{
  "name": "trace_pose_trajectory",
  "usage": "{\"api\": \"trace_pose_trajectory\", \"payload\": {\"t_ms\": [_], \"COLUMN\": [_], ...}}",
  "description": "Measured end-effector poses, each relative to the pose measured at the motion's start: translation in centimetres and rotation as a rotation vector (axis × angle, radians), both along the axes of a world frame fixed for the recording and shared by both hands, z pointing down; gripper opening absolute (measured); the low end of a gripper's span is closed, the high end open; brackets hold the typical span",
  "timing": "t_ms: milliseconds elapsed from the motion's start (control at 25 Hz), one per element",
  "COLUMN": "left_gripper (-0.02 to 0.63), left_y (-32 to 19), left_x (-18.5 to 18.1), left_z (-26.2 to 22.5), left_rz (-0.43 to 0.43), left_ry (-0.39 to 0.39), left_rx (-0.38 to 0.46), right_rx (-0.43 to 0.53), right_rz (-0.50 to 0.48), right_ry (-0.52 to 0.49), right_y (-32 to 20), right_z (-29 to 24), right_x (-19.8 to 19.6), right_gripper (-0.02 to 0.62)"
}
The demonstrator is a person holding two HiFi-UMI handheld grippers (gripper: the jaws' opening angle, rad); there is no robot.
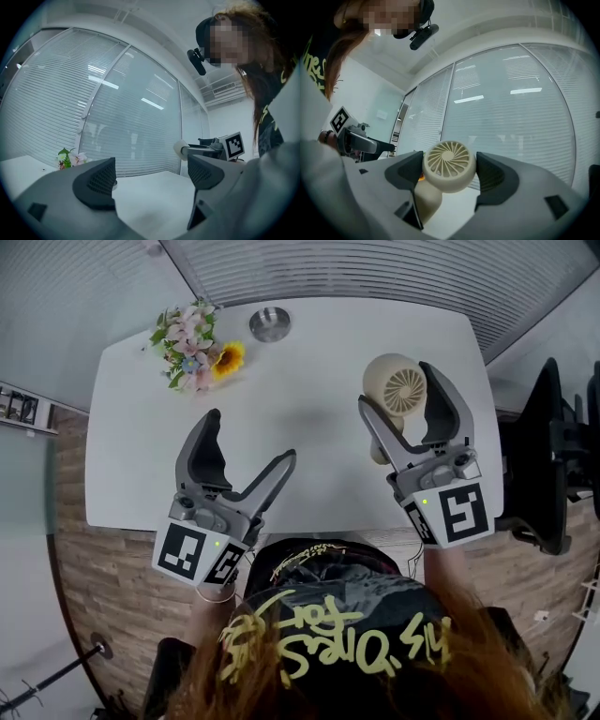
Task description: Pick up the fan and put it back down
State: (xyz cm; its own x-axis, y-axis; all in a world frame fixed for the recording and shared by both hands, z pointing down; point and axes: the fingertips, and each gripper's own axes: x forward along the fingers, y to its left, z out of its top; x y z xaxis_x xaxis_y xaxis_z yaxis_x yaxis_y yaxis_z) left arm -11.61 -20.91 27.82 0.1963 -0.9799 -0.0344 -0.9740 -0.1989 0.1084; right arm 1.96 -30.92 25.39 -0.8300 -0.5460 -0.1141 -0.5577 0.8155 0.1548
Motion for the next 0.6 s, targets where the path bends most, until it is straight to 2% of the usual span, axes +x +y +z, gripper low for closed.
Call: {"api": "trace_pose_trajectory", "payload": {"t_ms": [600], "left_gripper": [0.480], "left_y": [0.3], "left_x": [-4.4], "left_z": [1.1], "left_rz": [-0.073], "left_ry": [0.024], "left_rx": [-0.046], "right_rx": [-0.056], "right_rz": [-0.060], "right_ry": [0.219], "right_y": [-6.2], "right_z": [8.6], "right_x": [-11.0], "right_gripper": [0.356]}}
